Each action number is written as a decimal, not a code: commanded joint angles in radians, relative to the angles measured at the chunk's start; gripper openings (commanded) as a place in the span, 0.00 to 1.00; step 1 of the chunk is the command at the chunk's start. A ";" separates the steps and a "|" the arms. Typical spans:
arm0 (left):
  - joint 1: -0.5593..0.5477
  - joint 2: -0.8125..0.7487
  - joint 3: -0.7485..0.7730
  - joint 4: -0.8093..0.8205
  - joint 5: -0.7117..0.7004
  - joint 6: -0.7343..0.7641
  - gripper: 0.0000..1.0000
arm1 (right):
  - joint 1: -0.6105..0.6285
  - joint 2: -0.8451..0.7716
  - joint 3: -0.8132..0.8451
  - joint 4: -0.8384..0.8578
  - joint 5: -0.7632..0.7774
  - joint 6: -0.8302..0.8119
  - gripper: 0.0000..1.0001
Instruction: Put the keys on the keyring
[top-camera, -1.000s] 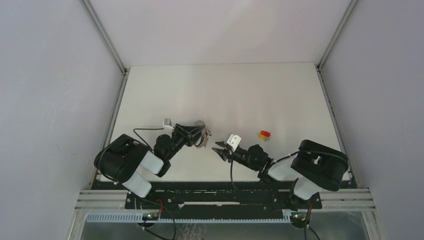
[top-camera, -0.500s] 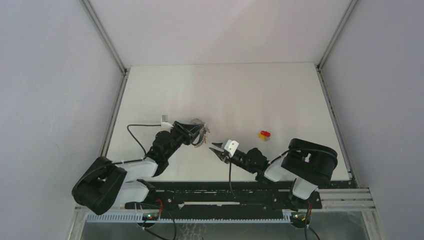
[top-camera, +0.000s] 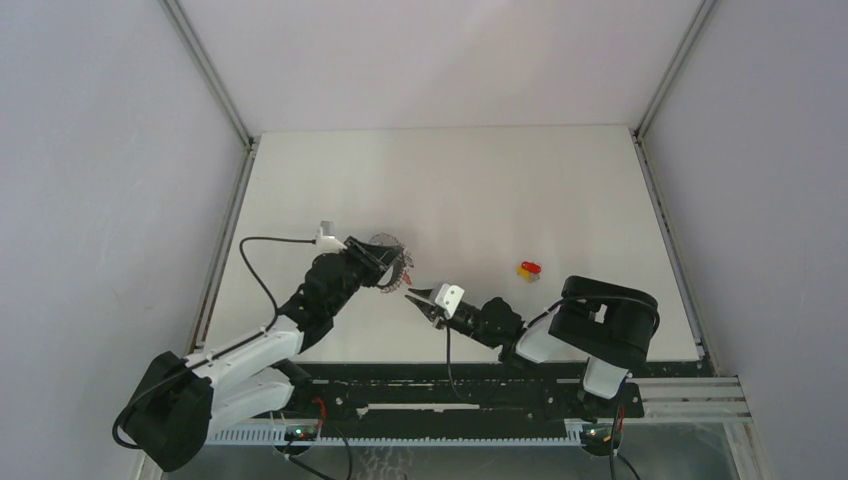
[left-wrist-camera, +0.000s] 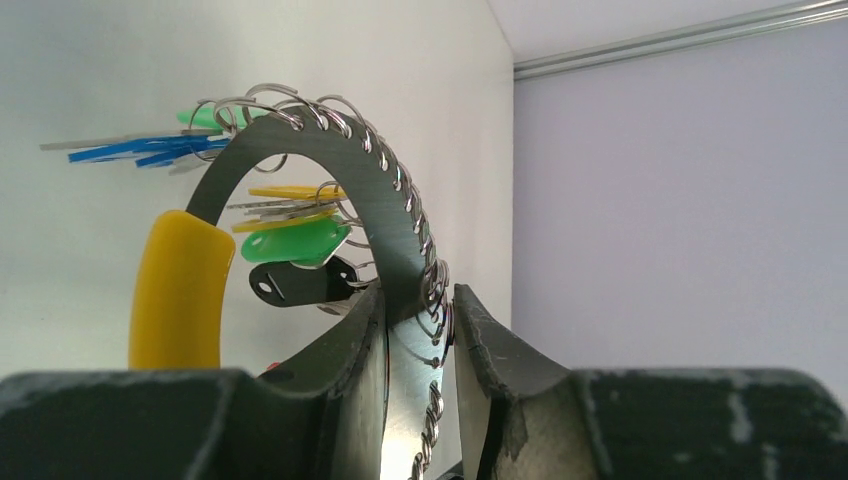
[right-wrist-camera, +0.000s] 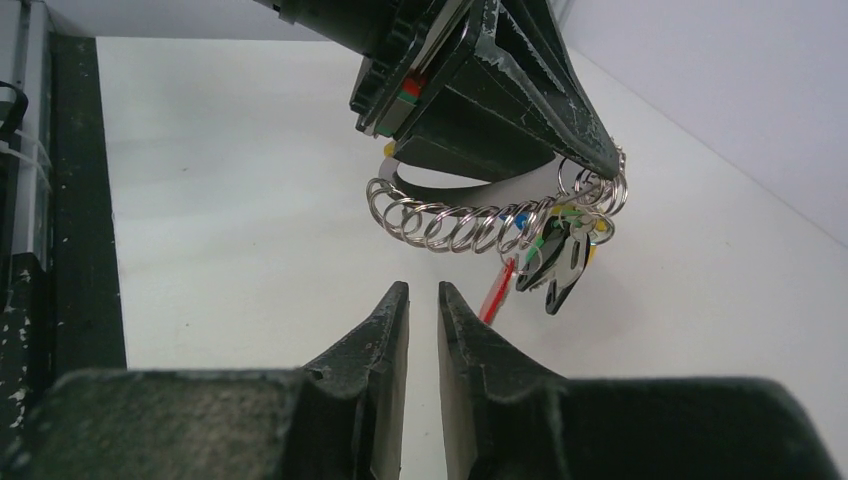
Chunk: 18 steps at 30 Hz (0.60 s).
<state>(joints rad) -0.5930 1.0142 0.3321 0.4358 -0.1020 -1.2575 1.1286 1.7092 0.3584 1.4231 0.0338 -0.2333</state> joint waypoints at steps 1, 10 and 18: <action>-0.026 -0.046 0.091 -0.053 -0.082 0.104 0.00 | 0.019 0.015 0.039 0.066 0.045 -0.016 0.17; -0.143 -0.098 0.213 -0.218 -0.288 0.353 0.00 | 0.056 0.026 0.028 0.072 0.172 0.031 0.21; -0.237 -0.087 0.305 -0.299 -0.451 0.553 0.00 | 0.073 0.020 0.025 0.079 0.209 0.063 0.26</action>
<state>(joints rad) -0.7872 0.9363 0.5411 0.1448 -0.4198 -0.8608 1.1904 1.7306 0.3759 1.4479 0.1940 -0.2039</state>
